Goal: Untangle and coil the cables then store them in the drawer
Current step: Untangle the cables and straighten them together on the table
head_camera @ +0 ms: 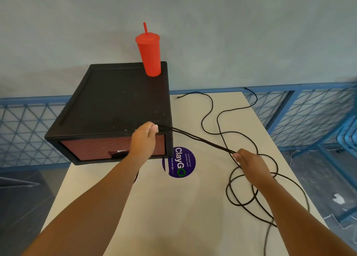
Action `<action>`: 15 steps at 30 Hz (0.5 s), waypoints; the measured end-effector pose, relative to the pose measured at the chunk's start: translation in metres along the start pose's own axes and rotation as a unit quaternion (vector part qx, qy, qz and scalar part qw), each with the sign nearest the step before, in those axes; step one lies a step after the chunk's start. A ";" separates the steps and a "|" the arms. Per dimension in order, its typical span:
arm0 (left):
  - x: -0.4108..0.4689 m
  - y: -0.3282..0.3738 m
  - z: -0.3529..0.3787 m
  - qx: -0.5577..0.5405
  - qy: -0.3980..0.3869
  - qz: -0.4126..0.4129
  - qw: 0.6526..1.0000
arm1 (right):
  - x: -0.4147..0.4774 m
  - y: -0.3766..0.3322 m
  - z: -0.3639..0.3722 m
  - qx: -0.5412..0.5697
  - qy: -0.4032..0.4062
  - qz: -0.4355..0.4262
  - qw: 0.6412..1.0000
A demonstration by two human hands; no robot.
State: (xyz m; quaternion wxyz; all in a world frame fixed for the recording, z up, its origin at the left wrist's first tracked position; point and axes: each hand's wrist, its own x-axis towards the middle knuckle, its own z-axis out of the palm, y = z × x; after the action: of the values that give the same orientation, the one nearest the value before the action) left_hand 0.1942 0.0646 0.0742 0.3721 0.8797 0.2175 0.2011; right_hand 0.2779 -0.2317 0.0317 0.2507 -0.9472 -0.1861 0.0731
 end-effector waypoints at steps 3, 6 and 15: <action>-0.005 -0.004 -0.001 0.030 0.007 0.023 0.999 | -0.003 0.013 0.003 0.015 0.021 0.029 0.999; -0.017 -0.009 0.006 0.080 -0.026 0.066 0.994 | -0.005 0.016 0.006 0.033 0.042 0.053 0.997; -0.042 -0.025 0.047 0.247 -0.280 0.055 0.926 | 0.001 0.003 0.027 0.121 0.077 0.185 0.972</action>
State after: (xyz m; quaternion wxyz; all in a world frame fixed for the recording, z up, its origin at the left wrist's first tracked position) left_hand 0.1784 0.0314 0.0175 0.1773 0.9748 0.0983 -0.0929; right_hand 0.2738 -0.2217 0.0070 0.3597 -0.9304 0.0225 0.0666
